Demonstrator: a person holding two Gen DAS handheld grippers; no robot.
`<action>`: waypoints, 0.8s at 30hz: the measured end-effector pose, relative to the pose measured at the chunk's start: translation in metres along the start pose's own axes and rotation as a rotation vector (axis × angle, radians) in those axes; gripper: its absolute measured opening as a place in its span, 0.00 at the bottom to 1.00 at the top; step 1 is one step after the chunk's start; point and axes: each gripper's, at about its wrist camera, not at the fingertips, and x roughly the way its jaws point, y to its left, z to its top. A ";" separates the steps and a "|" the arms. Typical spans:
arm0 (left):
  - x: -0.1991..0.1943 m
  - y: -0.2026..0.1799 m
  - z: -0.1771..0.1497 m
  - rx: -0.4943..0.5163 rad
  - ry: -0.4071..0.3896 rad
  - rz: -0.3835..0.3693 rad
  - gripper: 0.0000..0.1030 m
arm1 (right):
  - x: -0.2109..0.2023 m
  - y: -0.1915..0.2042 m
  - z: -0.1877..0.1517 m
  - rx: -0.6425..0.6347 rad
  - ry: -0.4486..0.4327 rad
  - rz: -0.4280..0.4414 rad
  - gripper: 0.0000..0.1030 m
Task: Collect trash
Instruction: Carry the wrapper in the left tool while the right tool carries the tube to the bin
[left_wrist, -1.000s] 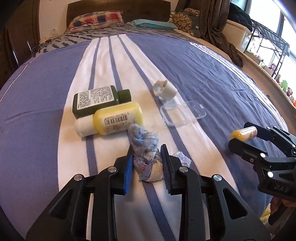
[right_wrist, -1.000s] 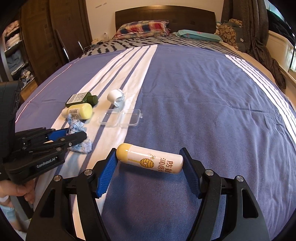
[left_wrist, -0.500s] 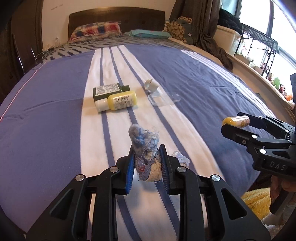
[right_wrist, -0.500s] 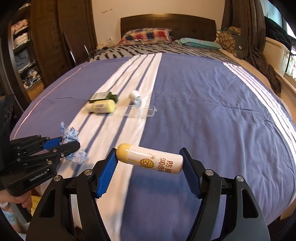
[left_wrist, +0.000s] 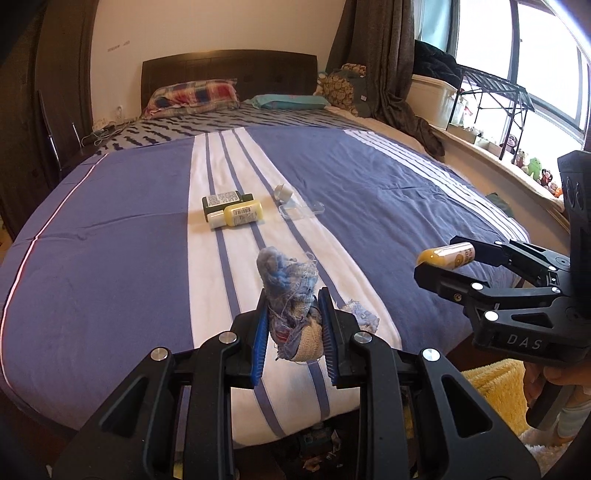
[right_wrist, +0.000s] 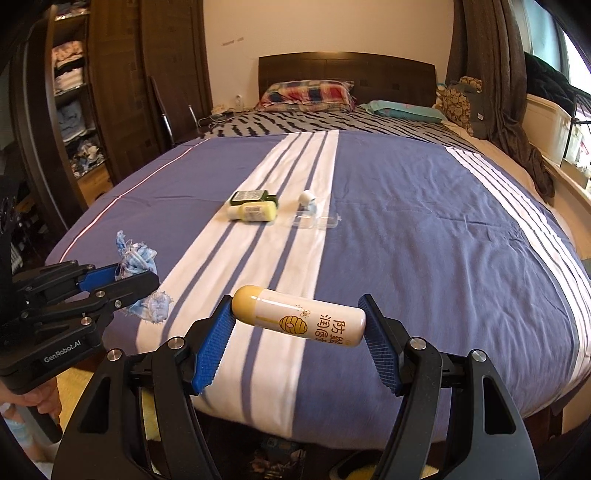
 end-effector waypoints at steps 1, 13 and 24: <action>-0.006 -0.002 -0.004 0.002 -0.006 0.003 0.23 | -0.004 0.003 -0.004 -0.002 -0.001 0.003 0.67; -0.029 -0.012 -0.064 0.008 0.039 0.015 0.23 | -0.020 0.017 -0.062 0.015 0.046 0.041 0.67; -0.015 -0.008 -0.130 -0.022 0.153 0.000 0.23 | -0.016 0.016 -0.112 0.034 0.130 0.041 0.67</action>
